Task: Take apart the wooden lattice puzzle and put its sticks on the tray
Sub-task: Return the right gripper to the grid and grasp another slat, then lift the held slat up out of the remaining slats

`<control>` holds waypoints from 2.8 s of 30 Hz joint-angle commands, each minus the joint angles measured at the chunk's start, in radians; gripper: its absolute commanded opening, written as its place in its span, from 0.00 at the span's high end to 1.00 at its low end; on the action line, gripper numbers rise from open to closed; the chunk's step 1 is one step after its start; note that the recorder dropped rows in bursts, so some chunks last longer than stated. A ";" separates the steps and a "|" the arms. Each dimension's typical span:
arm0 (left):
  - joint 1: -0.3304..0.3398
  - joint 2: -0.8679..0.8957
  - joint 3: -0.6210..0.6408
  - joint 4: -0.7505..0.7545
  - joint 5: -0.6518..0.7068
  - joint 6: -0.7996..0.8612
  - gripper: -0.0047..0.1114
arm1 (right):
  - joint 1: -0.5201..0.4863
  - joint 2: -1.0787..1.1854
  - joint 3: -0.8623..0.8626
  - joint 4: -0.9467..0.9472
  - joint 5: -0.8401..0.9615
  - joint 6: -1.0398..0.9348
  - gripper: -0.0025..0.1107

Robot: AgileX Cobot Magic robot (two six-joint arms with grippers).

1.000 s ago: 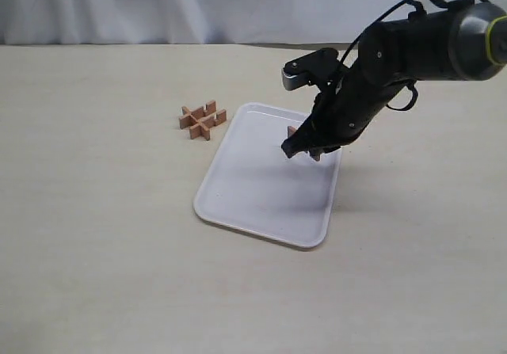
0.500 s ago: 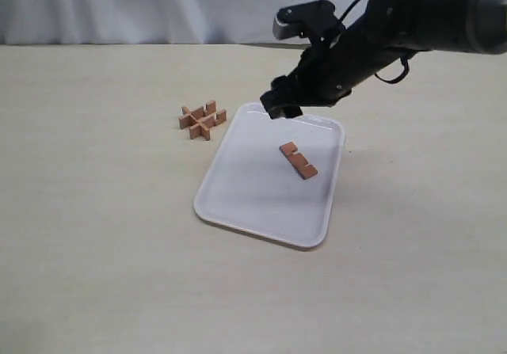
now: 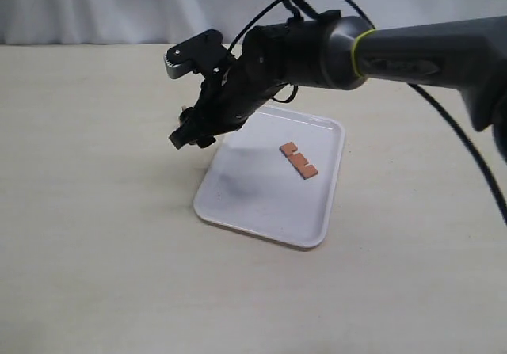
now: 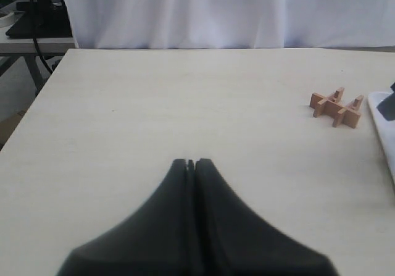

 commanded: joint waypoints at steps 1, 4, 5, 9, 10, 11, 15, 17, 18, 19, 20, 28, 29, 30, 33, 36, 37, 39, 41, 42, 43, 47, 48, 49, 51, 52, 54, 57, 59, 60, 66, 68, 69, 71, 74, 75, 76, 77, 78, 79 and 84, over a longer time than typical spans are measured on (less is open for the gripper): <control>-0.008 -0.003 0.003 0.000 -0.006 0.002 0.96 | -0.005 0.084 -0.103 -0.065 0.038 0.038 0.45; -0.008 -0.003 0.003 0.000 -0.006 0.002 0.96 | -0.005 0.115 -0.151 -0.075 0.043 0.038 0.45; -0.008 -0.003 0.003 0.000 -0.006 0.002 0.96 | -0.005 0.125 -0.163 -0.075 0.043 0.032 0.45; -0.008 -0.003 0.003 0.000 -0.006 0.002 0.96 | -0.005 0.155 -0.188 -0.080 0.043 0.016 0.45; -0.008 -0.003 0.003 0.000 -0.006 0.002 0.96 | -0.005 0.163 -0.191 -0.091 0.043 0.016 0.45; -0.008 -0.003 0.003 0.000 -0.006 0.002 0.96 | -0.005 0.168 -0.193 -0.098 0.039 0.016 0.45; -0.008 -0.003 0.003 0.000 -0.006 0.002 0.96 | -0.005 0.184 -0.193 -0.161 0.017 0.029 0.45; -0.008 -0.003 0.003 0.000 -0.006 0.002 0.96 | -0.007 0.190 -0.193 -0.182 0.004 0.046 0.45; -0.008 -0.003 0.003 0.000 -0.006 0.002 0.96 | -0.007 0.193 -0.193 -0.192 -0.004 0.052 0.45; -0.008 -0.003 0.003 0.000 -0.006 0.002 0.96 | -0.007 0.197 -0.193 -0.192 -0.008 0.052 0.46; -0.008 -0.003 0.003 0.000 -0.006 0.002 0.96 | -0.007 0.201 -0.193 -0.192 -0.011 0.052 0.47; -0.008 -0.003 0.003 0.000 -0.006 0.002 0.96 | -0.007 0.215 -0.193 -0.201 -0.057 0.050 0.60; -0.008 -0.003 0.003 0.000 -0.006 0.002 0.96 | -0.007 0.215 -0.193 -0.201 -0.060 0.050 0.60; -0.008 -0.003 0.003 0.000 -0.006 0.002 0.96 | -0.007 0.218 -0.193 -0.201 -0.064 0.050 0.60; -0.008 -0.003 0.003 0.000 -0.006 0.002 0.96 | -0.007 0.220 -0.193 -0.201 -0.078 0.050 0.60; -0.008 -0.003 0.003 0.000 -0.006 0.002 0.96 | -0.007 0.220 -0.193 -0.201 -0.093 0.050 0.60; -0.008 -0.003 0.003 0.000 -0.006 0.002 0.96 | -0.010 0.220 -0.193 -0.201 -0.098 0.050 0.60; -0.008 -0.003 0.003 0.000 -0.006 0.002 0.96 | -0.018 0.220 -0.193 -0.201 -0.105 0.058 0.60; -0.008 -0.003 0.003 0.000 -0.006 0.002 0.96 | -0.023 0.220 -0.193 -0.201 -0.105 0.060 0.60; -0.008 -0.003 0.003 0.000 -0.006 0.002 0.96 | -0.025 0.222 -0.193 -0.201 -0.107 0.064 0.60; -0.008 -0.003 0.003 0.000 -0.006 0.002 0.96 | -0.030 0.222 -0.193 -0.201 -0.110 0.072 0.60; -0.008 -0.003 0.003 0.000 -0.006 0.002 0.96 | -0.030 0.235 -0.193 -0.201 -0.125 0.078 0.61; -0.008 -0.003 0.003 0.000 -0.006 0.002 0.96 | -0.030 0.236 -0.193 -0.199 -0.132 0.078 0.64; -0.008 -0.003 0.003 0.000 -0.006 0.002 0.96 | -0.027 0.236 -0.193 -0.199 -0.134 0.078 0.70; -0.008 -0.003 0.003 0.000 -0.006 0.002 0.96 | -0.025 0.236 -0.193 -0.199 -0.136 0.078 0.89; -0.008 -0.003 0.003 0.000 -0.006 0.002 0.96 | -0.025 0.236 -0.193 -0.199 -0.133 0.078 0.94; -0.008 -0.003 0.003 0.000 -0.006 0.002 0.96 | -0.025 0.236 -0.193 -0.190 -0.125 0.078 0.94; -0.008 -0.003 0.003 0.000 -0.006 0.002 0.96 | -0.025 0.216 -0.193 -0.190 -0.081 0.078 0.94; -0.008 -0.003 0.003 0.000 -0.006 0.002 0.96 | -0.025 0.184 -0.193 -0.190 -0.034 0.078 0.94; -0.008 -0.003 0.003 0.000 -0.006 0.002 0.96 | -0.025 0.171 -0.193 -0.190 -0.012 0.078 0.94; -0.008 -0.003 0.003 0.000 -0.006 0.002 0.96 | -0.003 0.050 -0.191 -0.169 0.123 0.076 0.94; -0.008 -0.003 0.003 0.000 -0.006 0.002 0.96 | -0.001 0.011 -0.191 -0.169 0.152 0.076 0.94; -0.008 -0.003 0.003 0.000 -0.006 0.002 0.96 | -0.001 -0.009 -0.191 -0.169 0.167 0.076 0.94; -0.008 -0.003 0.003 0.000 -0.006 0.002 0.96 | -0.001 -0.047 -0.191 -0.169 0.221 0.076 0.94; -0.008 -0.003 0.003 0.000 -0.006 0.002 0.96 | -0.007 -0.094 -0.175 -0.182 0.304 0.060 0.94; -0.008 -0.003 0.003 0.000 -0.006 0.002 0.96 | -0.013 -0.107 -0.156 -0.194 0.322 0.060 0.94; -0.008 -0.003 0.003 0.000 -0.006 0.002 0.96 | -0.017 -0.122 -0.132 -0.202 0.331 0.060 0.94; -0.008 -0.003 0.003 0.000 -0.006 0.002 0.96 | -0.028 -0.136 -0.105 -0.202 0.340 0.060 0.94; -0.008 -0.003 0.003 0.000 -0.006 0.002 0.96 | -0.037 -0.145 -0.081 -0.202 0.345 0.060 0.94; -0.008 -0.003 0.003 0.000 -0.006 0.002 0.96 | -0.049 -0.154 -0.047 -0.199 0.347 0.060 0.94; -0.008 -0.003 0.003 0.000 -0.006 0.002 0.96 | -0.120 -0.174 0.113 -0.171 0.319 0.094 0.94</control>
